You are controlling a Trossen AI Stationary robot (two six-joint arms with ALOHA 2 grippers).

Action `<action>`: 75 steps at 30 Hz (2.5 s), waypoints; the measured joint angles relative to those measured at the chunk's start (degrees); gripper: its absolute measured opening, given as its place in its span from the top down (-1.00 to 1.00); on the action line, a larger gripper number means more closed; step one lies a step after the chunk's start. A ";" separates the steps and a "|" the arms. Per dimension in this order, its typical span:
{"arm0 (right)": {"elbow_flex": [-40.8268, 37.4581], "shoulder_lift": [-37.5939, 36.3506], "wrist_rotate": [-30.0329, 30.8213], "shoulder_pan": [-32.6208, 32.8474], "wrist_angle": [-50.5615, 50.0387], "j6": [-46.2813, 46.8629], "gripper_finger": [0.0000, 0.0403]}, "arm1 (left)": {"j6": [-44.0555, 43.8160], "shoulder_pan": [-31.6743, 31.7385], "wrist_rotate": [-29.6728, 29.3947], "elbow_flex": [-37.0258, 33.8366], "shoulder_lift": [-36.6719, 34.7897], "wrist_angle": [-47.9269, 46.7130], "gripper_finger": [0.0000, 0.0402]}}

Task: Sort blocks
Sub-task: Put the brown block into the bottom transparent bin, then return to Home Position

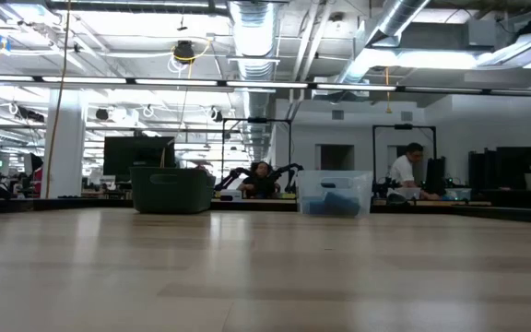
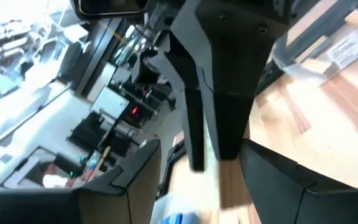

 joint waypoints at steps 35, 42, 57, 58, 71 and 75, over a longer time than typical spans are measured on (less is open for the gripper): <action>-1.95 -3.76 -67.28 11.15 -50.63 45.70 0.81 | -42.66 -3.94 20.87 0.02 0.00 -35.55 -0.05; -11.19 -3.71 -75.14 14.31 -41.90 47.12 0.81 | -44.49 -5.89 21.43 0.02 0.00 -35.79 -0.05; -21.03 -3.76 -77.71 15.26 -37.36 44.27 0.43 | -46.56 -6.97 21.38 0.00 -0.57 -38.47 -0.05; -21.03 -3.76 -77.76 15.23 -37.36 44.25 0.37 | -46.60 -6.96 21.38 0.00 -1.07 -38.48 -0.05; -13.79 -11.88 -43.16 14.71 -41.65 46.83 0.21 | -40.73 -8.75 15.09 -0.22 -14.20 -39.19 -0.04; -14.14 -16.22 -26.41 13.69 -35.71 41.46 0.29 | -39.30 -8.11 14.68 -3.87 -18.48 -36.24 -0.04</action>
